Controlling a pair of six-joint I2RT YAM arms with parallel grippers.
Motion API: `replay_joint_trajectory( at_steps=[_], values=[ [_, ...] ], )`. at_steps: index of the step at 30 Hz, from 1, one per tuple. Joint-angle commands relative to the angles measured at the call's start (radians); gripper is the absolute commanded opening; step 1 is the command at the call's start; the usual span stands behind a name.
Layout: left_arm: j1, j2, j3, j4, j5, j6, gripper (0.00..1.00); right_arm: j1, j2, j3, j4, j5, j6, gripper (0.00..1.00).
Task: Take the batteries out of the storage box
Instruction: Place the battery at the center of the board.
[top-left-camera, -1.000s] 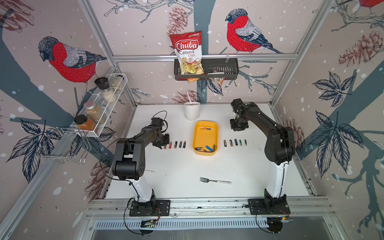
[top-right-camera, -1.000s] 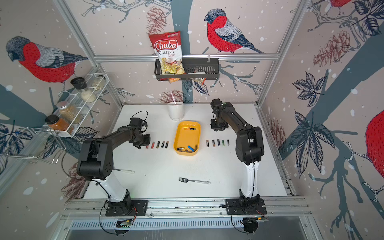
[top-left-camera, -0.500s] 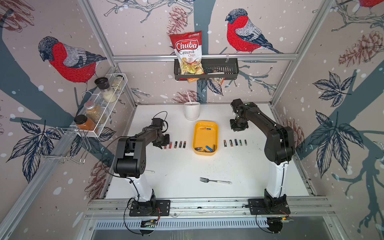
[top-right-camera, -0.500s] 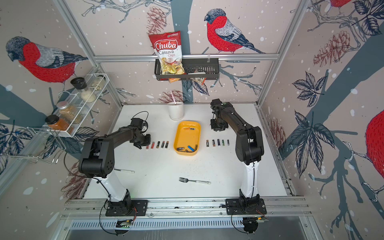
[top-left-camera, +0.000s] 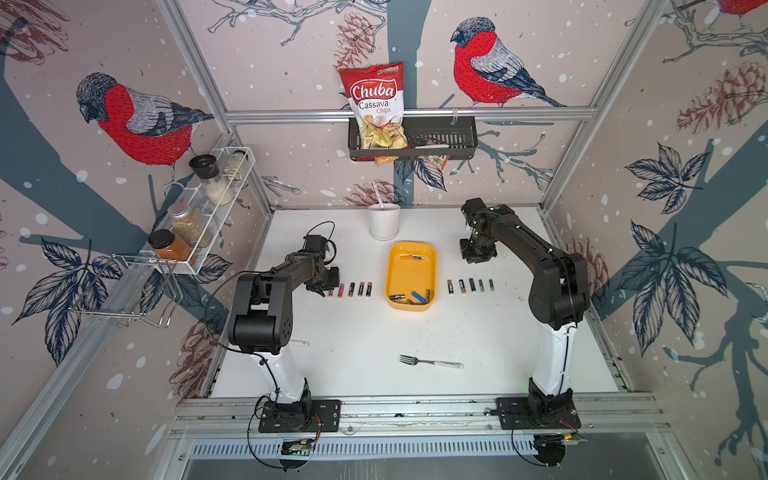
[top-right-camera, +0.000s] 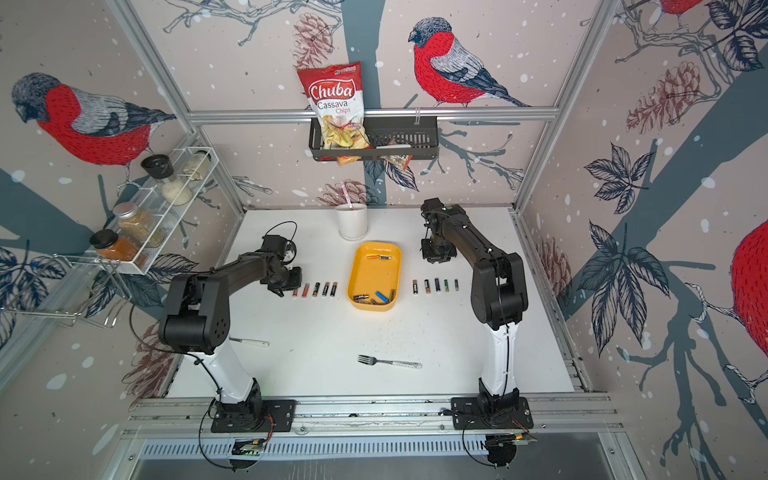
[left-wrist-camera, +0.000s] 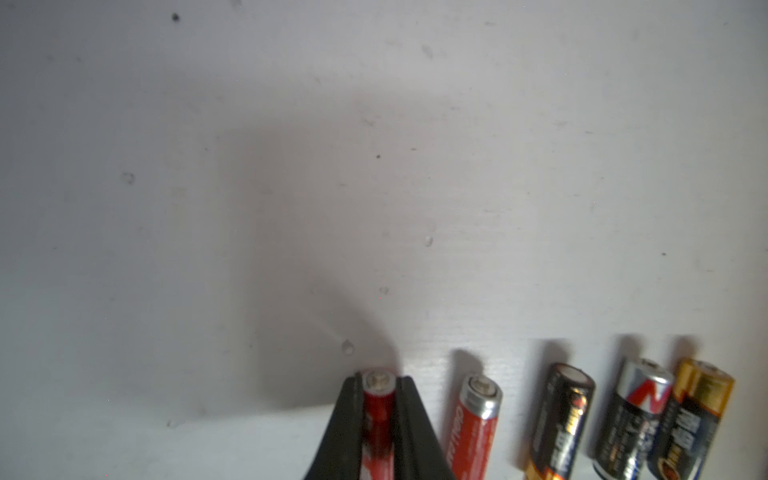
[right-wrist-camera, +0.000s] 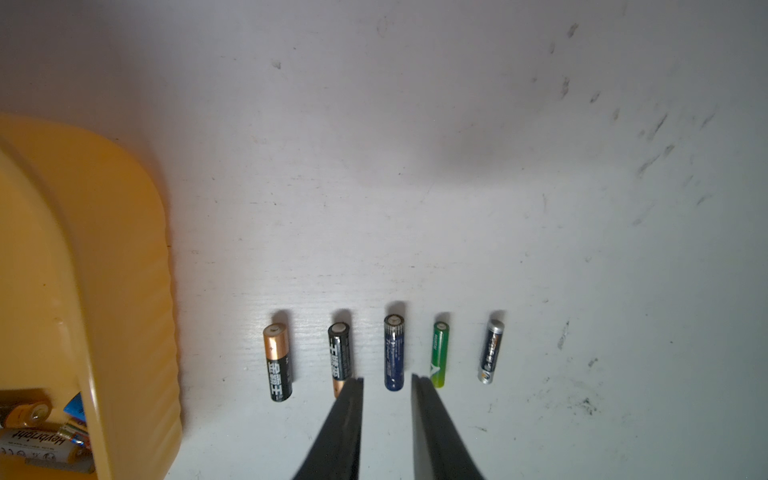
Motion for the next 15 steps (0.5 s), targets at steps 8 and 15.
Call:
replay_joint_trajectory(
  at_steps=[8, 15],
  values=[
    [0.004, 0.017, -0.001, -0.027, 0.013, 0.015, 0.19, -0.002, -0.008, 0.003, -0.015, 0.018, 0.009, 0.27],
    [0.003, 0.015, -0.004, -0.027, 0.012, 0.016, 0.20, -0.001, -0.006, 0.005, -0.016, 0.014, 0.008, 0.27]
  ],
)
